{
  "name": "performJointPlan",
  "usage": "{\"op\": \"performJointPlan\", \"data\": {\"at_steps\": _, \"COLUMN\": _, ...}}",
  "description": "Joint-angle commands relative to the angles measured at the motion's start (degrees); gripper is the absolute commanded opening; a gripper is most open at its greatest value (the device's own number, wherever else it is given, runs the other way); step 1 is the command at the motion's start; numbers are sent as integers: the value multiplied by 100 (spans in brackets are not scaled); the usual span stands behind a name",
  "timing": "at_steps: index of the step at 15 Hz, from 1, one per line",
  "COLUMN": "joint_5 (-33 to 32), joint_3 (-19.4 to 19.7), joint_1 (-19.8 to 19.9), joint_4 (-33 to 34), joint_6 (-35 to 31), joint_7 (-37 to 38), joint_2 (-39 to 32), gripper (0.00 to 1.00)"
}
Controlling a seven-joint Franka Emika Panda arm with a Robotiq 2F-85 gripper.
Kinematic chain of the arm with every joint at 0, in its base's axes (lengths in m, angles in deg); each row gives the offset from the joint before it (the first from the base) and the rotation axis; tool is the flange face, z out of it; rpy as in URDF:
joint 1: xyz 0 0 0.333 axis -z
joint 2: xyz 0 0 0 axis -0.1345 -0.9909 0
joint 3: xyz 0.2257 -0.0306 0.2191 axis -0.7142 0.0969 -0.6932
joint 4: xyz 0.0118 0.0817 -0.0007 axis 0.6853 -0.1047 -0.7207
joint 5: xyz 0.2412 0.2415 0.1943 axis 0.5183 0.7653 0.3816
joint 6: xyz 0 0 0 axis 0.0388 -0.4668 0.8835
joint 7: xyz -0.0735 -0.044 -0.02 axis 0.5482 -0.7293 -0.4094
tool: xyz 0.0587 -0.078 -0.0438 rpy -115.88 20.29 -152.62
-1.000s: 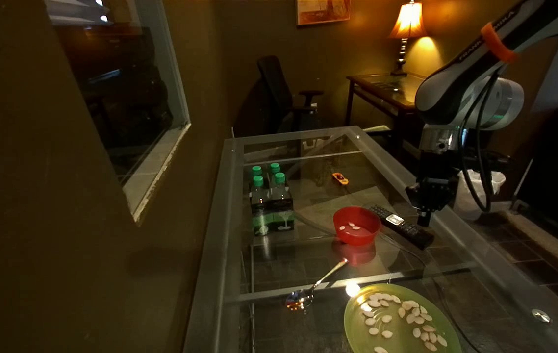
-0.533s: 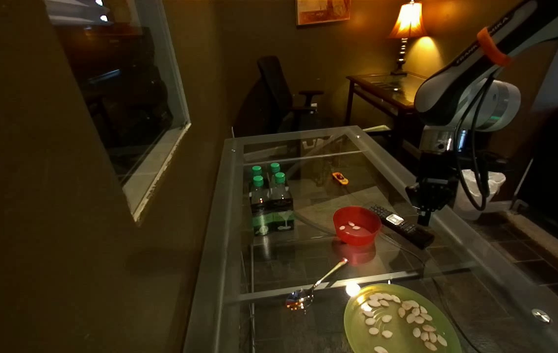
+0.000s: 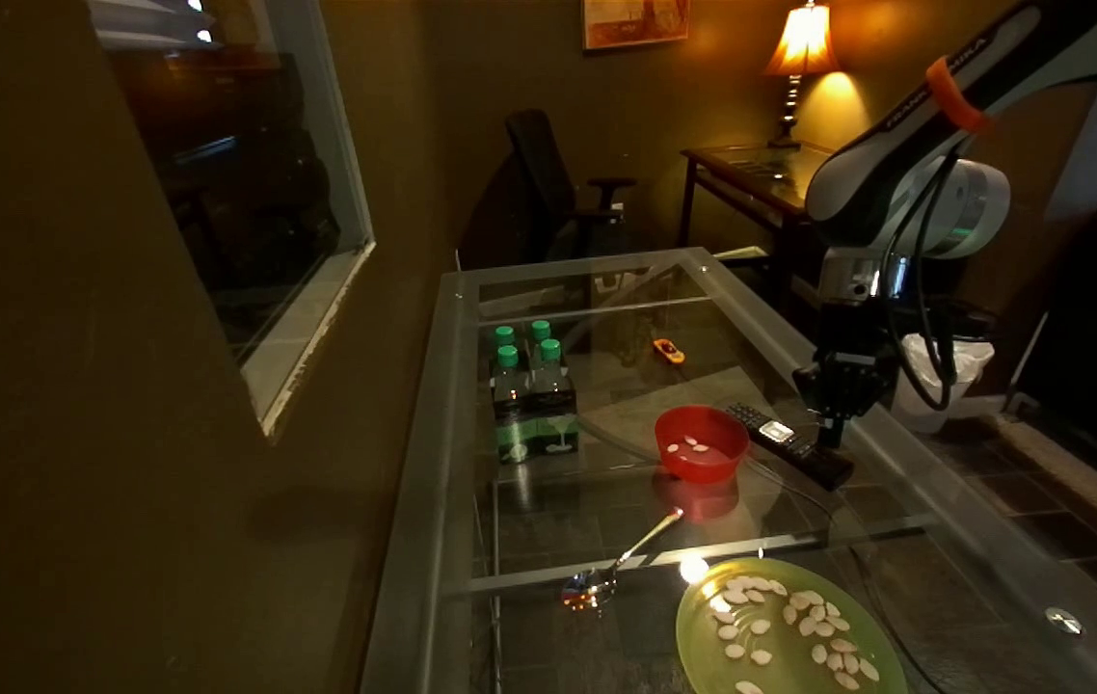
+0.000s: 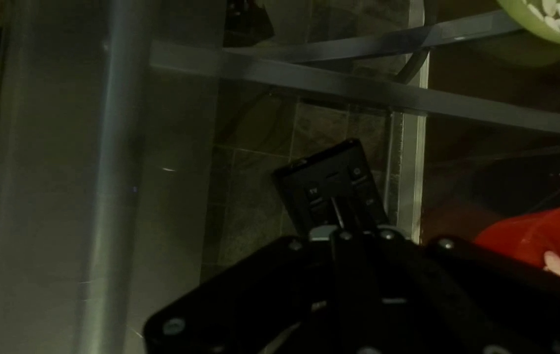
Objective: Press one button on the remote
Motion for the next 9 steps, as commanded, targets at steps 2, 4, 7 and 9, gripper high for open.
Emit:
{"op": "performJointPlan", "data": {"at_steps": 2, "joint_5": 90, "joint_3": -59, "joint_1": 95, "joint_4": 191, "joint_6": 288, "joint_7": 73, "joint_2": -86, "gripper": 0}}
{"op": "performJointPlan", "data": {"at_steps": 4, "joint_5": 94, "joint_3": -56, "joint_1": 99, "joint_4": 218, "joint_6": 286, "joint_7": 70, "joint_2": -122, "gripper": 0}}
{"op": "performJointPlan", "data": {"at_steps": 7, "joint_5": 114, "joint_3": -67, "joint_1": 120, "joint_4": 261, "joint_6": 339, "joint_7": 48, "joint_2": -177, "gripper": 0}}
{"op": "performJointPlan", "data": {"at_steps": 9, "joint_5": 83, "joint_3": -53, "joint_1": 107, "joint_4": 275, "joint_6": 284, "joint_7": 82, "joint_2": -208, "gripper": 0}}
